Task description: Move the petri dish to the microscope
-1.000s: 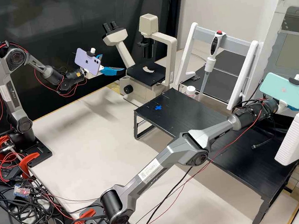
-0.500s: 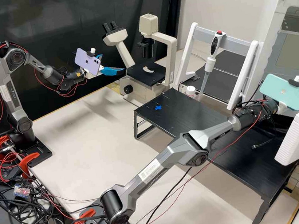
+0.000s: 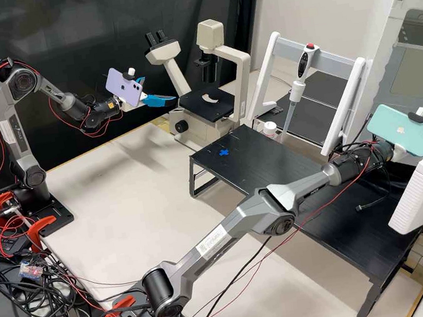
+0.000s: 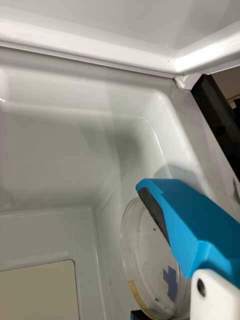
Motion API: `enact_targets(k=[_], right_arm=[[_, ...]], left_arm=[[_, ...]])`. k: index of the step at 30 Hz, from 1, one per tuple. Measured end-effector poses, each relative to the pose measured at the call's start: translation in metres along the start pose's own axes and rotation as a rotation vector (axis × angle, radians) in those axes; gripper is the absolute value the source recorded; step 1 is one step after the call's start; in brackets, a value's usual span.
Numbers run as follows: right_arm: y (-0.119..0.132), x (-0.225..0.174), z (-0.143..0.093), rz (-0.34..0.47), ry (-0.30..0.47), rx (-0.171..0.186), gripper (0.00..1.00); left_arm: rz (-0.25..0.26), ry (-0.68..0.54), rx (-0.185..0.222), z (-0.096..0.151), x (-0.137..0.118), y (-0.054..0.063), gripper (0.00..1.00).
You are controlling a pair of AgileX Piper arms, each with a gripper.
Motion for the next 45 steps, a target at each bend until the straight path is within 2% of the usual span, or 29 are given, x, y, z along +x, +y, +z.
enact_targets(k=[13, 18, 23, 26, 32, 36, 41, 45], right_arm=[[0.005, -0.008, 0.007, 0.006, 0.006, 0.010, 0.00], [0.011, -0.024, 0.002, 0.031, 0.041, 0.002, 0.00], [0.011, -0.039, 0.000, 0.032, 0.074, 0.008, 0.00], [0.009, -0.046, 0.001, 0.033, 0.084, -0.003, 0.00], [0.008, -0.059, 0.001, 0.049, 0.096, -0.048, 0.00], [0.008, -0.065, 0.000, 0.056, 0.097, -0.048, 0.00], [0.011, -0.077, 0.001, 0.055, 0.080, -0.075, 0.00], [0.012, -0.091, 0.007, 0.050, 0.051, -0.062, 0.00]], left_arm=[[0.000, 0.000, 0.000, 0.000, 0.000, 0.000, 1.00], [0.000, 0.000, 0.000, 0.000, 0.000, 0.000, 1.00], [0.000, 0.000, 0.000, 0.000, 0.000, 0.000, 1.00], [0.000, 0.000, 0.000, 0.000, 0.000, 0.000, 1.00], [0.000, 0.000, 0.000, 0.000, 0.000, 0.000, 1.00], [0.000, 0.000, 0.000, 0.000, 0.000, 0.000, 1.00], [0.000, 0.000, 0.000, 0.000, 0.000, 0.000, 1.00], [0.000, 0.000, 0.000, 0.000, 0.000, 0.000, 1.00]])
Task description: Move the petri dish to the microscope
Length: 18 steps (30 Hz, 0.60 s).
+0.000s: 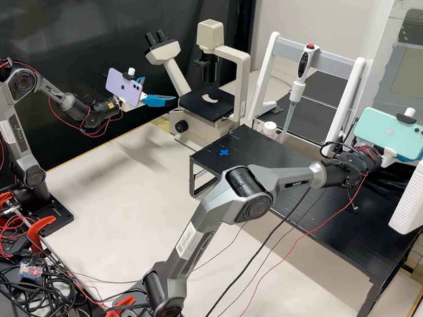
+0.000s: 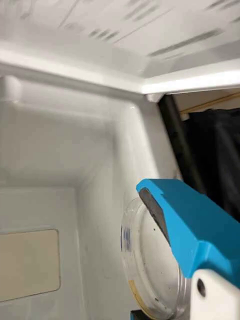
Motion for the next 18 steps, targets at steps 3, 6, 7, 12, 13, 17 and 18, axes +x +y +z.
enact_targets(k=[3, 6, 7, 12, 13, 17, 18], right_arm=[[0.005, -0.018, 0.004, -0.001, -0.024, 0.002, 0.00], [0.007, -0.037, 0.006, -0.006, -0.039, 0.015, 0.00], [0.005, -0.042, 0.008, -0.015, -0.045, 0.019, 0.00], [-0.002, -0.073, 0.013, -0.059, -0.050, 0.011, 0.00], [-0.004, -0.079, 0.014, -0.069, -0.048, 0.006, 0.00], [-0.012, -0.102, 0.013, -0.110, -0.022, 0.003, 0.00], [-0.014, -0.110, 0.011, -0.118, -0.010, -0.005, 0.00]], left_arm=[[0.000, 0.000, 0.000, 0.000, 0.000, 0.000, 1.00], [0.000, 0.000, 0.000, 0.000, 0.000, 0.000, 1.00], [0.000, 0.000, 0.000, 0.000, 0.000, 0.000, 1.00], [0.000, 0.000, 0.000, 0.000, 0.000, 0.000, 1.00], [0.000, 0.000, 0.000, 0.000, 0.000, 0.000, 1.00], [0.000, 0.000, 0.000, 0.000, 0.000, 0.000, 1.00], [0.000, 0.000, 0.000, 0.000, 0.000, 0.000, 1.00]])
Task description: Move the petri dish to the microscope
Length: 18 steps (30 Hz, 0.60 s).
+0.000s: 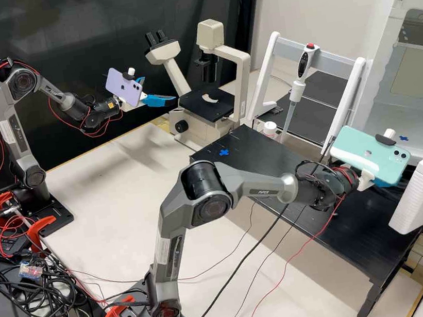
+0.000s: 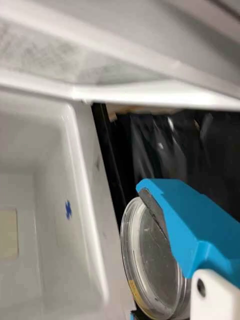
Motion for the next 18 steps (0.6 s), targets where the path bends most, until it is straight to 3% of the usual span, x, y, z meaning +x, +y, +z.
enact_targets(k=[8, 18], right_arm=[[-0.025, -0.047, -0.012, -0.055, 0.075, -0.054, 0.00], [-0.074, -0.096, -0.037, -0.149, 0.239, -0.168, 0.00]], left_arm=[[0.000, 0.000, 0.000, 0.000, 0.000, 0.000, 1.00], [0.000, 0.000, 0.000, 0.000, 0.000, 0.000, 1.00]])
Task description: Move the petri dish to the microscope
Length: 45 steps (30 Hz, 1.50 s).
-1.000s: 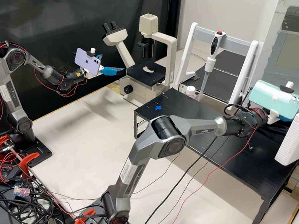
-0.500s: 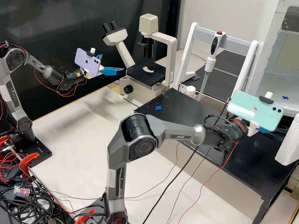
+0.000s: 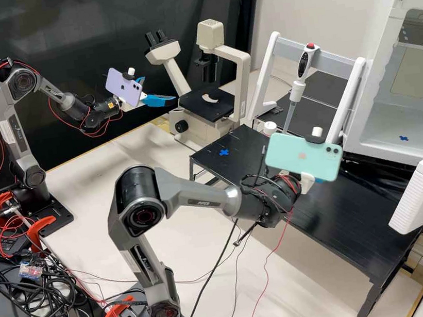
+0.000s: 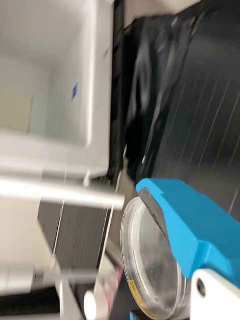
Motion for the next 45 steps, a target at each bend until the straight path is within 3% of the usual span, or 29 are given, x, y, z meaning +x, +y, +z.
enact_targets(k=[7, 14, 20, 29, 39, 45], right_arm=[[-0.027, -0.003, -0.044, -0.074, 0.178, -0.123, 0.00], [-0.049, 0.000, -0.075, -0.154, 0.342, -0.189, 0.00], [-0.064, 0.011, -0.097, -0.228, 0.439, -0.200, 0.00], [-0.083, 0.044, -0.134, -0.341, 0.517, -0.174, 0.00], [-0.092, 0.083, -0.178, -0.394, 0.519, -0.100, 0.00], [-0.090, 0.096, -0.191, -0.403, 0.534, -0.061, 0.00]], left_arm=[[0.000, 0.000, 0.000, 0.000, 0.000, 0.000, 1.00], [0.000, 0.000, 0.000, 0.000, 0.000, 0.000, 1.00], [0.000, 0.000, 0.000, 0.000, 0.000, 0.000, 1.00], [0.000, 0.000, 0.000, 0.000, 0.000, 0.000, 1.00], [0.000, 0.000, 0.000, 0.000, 0.000, 0.000, 1.00], [0.000, 0.000, 0.000, 0.000, 0.000, 0.000, 1.00]])
